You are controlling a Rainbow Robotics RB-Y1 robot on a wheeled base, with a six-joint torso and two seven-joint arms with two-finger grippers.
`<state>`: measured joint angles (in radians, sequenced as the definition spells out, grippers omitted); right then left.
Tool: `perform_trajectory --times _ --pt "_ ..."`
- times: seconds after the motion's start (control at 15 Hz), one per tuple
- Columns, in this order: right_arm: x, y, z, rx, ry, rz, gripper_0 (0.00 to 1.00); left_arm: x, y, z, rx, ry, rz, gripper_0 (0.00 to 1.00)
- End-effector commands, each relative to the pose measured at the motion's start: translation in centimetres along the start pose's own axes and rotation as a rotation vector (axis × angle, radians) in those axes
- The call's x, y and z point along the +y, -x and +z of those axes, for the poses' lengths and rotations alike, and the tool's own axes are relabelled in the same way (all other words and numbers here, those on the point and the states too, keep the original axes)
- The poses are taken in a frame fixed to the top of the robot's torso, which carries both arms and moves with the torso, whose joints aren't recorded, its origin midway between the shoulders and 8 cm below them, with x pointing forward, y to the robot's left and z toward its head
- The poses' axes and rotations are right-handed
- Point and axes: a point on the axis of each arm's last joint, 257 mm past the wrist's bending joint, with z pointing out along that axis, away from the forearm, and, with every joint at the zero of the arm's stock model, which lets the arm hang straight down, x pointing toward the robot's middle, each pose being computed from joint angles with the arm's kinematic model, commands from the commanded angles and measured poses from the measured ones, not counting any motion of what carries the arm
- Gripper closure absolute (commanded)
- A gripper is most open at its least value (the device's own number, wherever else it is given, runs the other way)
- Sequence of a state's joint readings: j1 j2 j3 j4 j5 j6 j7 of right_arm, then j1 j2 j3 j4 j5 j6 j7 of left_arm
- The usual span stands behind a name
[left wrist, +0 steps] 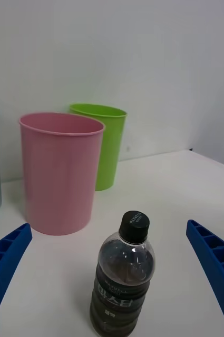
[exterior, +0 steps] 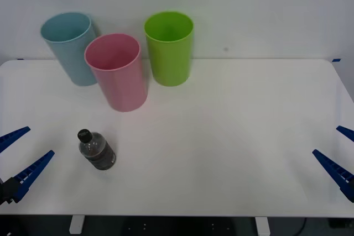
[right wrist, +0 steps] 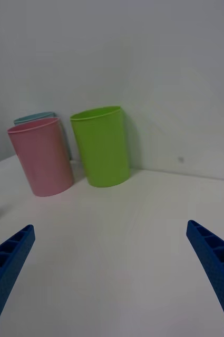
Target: Grasp the object on the table and drop it into the matching bin: aluminum can to the light blue bin, PET bottle to the pink bin.
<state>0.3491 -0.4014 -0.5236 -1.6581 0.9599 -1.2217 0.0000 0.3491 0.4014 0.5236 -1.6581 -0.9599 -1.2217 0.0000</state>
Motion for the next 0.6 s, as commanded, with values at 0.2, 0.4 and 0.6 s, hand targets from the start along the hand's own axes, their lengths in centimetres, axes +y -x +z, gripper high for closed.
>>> perform_trajectory --times 0.2,0.4,0.6 --pt "0.0 0.0 0.0 0.0 0.0 0.0 0.0 -0.1 -0.6 -0.1 -0.025 0.025 -0.042 0.0" --pt "0.0 0.0 0.0 0.0 0.0 0.0 0.0 -0.3 -0.5 -0.2 -0.033 0.019 -0.052 0.0" --pt "0.0 0.0 0.0 0.0 0.0 0.0 0.0 -0.1 -1.6 -0.5 -0.008 0.041 -0.052 0.0"
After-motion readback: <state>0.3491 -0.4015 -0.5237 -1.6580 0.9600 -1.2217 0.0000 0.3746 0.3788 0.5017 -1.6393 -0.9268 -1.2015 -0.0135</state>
